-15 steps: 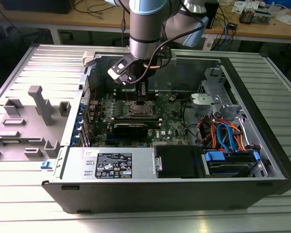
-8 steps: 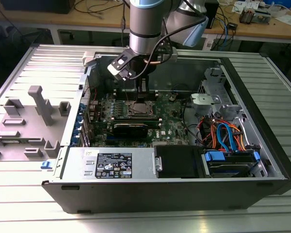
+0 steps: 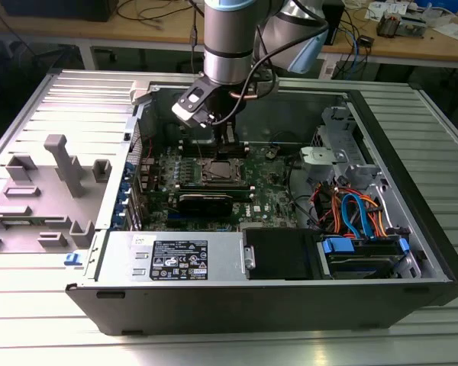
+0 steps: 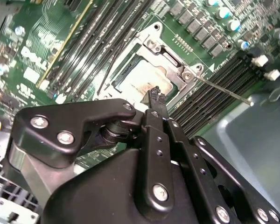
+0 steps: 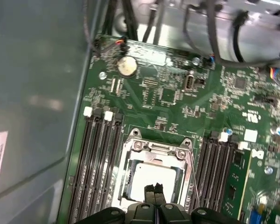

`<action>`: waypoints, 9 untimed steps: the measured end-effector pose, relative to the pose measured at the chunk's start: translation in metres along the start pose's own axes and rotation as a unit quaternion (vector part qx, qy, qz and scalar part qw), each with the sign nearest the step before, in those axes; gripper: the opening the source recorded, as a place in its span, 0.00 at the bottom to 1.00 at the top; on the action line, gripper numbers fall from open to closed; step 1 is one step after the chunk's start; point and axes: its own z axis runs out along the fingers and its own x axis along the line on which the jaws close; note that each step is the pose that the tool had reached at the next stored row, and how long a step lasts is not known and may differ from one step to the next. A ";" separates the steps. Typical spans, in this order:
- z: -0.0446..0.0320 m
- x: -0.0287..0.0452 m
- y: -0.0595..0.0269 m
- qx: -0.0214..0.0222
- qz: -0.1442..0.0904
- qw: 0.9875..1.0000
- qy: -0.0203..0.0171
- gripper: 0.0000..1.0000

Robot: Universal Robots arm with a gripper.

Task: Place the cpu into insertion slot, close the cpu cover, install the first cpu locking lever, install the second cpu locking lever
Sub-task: 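Install the first cpu locking lever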

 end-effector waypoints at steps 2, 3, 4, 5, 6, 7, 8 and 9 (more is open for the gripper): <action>0.0000 0.0000 0.0000 0.000 -0.008 1.000 0.000 0.11; 0.0000 0.0000 0.0000 -0.001 -0.015 1.000 0.000 0.11; 0.0000 0.0000 0.0000 -0.001 -0.023 1.000 0.000 0.11; 0.0000 0.0000 0.0000 -0.001 -0.029 1.000 0.000 0.11; 0.0000 0.0000 0.0000 -0.002 -0.043 0.999 -0.001 0.11; 0.0000 0.0000 0.0000 -0.002 -0.052 0.999 -0.001 0.11; 0.0000 0.0000 0.0000 -0.003 -0.061 0.998 -0.001 0.11; 0.0000 0.0000 0.0000 -0.003 -0.070 0.998 -0.001 0.11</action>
